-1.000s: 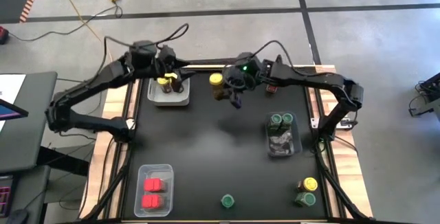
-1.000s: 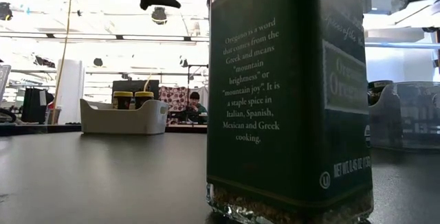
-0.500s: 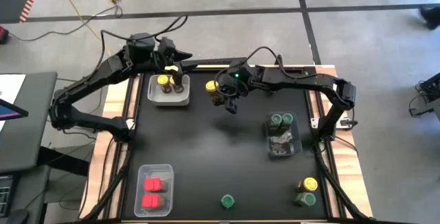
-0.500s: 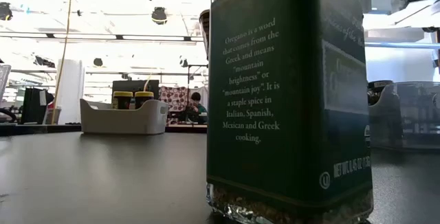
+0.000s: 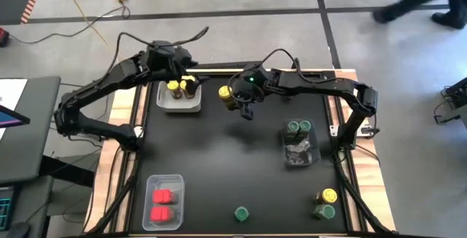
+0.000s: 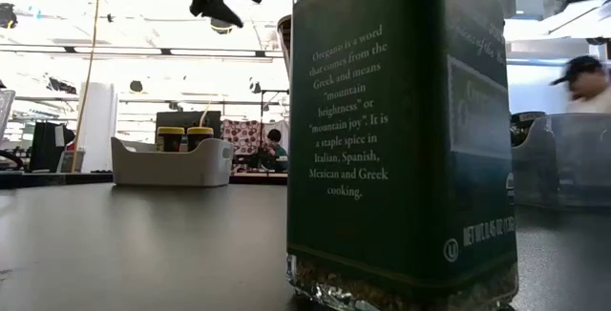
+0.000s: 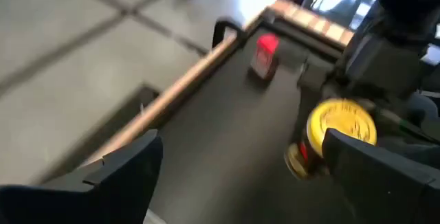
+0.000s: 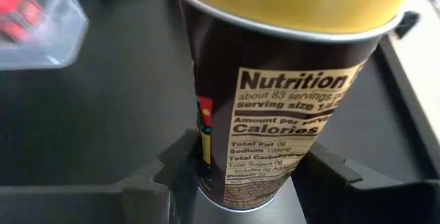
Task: Sort spices by type
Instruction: Put the top yellow seasoning bottle into the gray bin
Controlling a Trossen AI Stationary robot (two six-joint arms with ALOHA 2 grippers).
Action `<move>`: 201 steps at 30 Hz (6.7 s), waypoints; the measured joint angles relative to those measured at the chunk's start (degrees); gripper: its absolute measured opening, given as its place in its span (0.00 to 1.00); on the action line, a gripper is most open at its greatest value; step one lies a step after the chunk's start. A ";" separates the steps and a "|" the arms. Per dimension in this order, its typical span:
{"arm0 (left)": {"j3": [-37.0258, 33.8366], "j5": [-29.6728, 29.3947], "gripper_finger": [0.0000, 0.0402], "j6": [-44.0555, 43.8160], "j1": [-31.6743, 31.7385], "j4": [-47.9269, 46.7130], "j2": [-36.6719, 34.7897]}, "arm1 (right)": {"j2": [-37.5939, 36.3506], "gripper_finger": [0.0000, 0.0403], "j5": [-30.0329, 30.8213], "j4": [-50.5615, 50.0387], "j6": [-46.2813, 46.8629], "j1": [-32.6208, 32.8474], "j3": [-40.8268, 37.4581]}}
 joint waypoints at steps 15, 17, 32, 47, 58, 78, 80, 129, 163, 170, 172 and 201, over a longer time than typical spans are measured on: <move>0.00 0.49 0.96 12.36 -7.83 0.33 8.91 | 0.00 0.53 4.66 -3.62 -7.34 -0.07 0.00; 0.00 -1.65 0.96 14.13 -8.98 2.31 10.05 | 0.00 0.53 4.66 -4.10 -7.33 -0.07 0.00; 0.00 2.86 0.95 18.88 -10.41 9.14 12.21 | -0.02 0.53 7.31 -7.61 -7.70 -0.46 0.00; 4.30 4.62 0.95 18.05 -10.70 9.64 20.59 | -0.04 0.53 7.26 -7.75 -8.19 -0.24 0.00; 5.25 4.57 0.94 18.55 -10.66 4.38 20.69 | -0.07 0.53 7.24 -7.89 -7.60 -0.24 0.00; 5.25 4.48 0.63 16.50 -10.63 5.20 20.69 | -0.07 0.53 7.05 -7.91 -7.71 -0.20 0.00; 5.25 4.46 0.58 16.65 -10.63 5.20 20.69 | -0.07 0.53 6.94 -7.91 -7.62 -0.07 0.00; 5.20 1.76 0.57 17.08 -10.50 3.75 20.62 | -0.07 0.95 7.05 -8.36 -0.49 -0.76 0.02; -22.41 -0.44 0.57 13.91 11.23 -14.12 -14.41 | -1.05 0.87 7.05 -13.72 15.75 -2.62 0.04; -26.58 0.02 0.57 17.51 16.85 -13.82 -14.20 | -1.05 0.87 7.05 -12.04 16.52 -2.60 0.04; -27.54 0.03 0.57 18.73 18.14 -13.38 -14.22 | -1.05 0.87 7.05 -11.98 17.07 -2.56 0.04; -33.24 3.39 0.57 25.19 23.09 -4.49 -4.76 | -1.05 0.87 7.04 -11.88 18.91 -2.56 0.04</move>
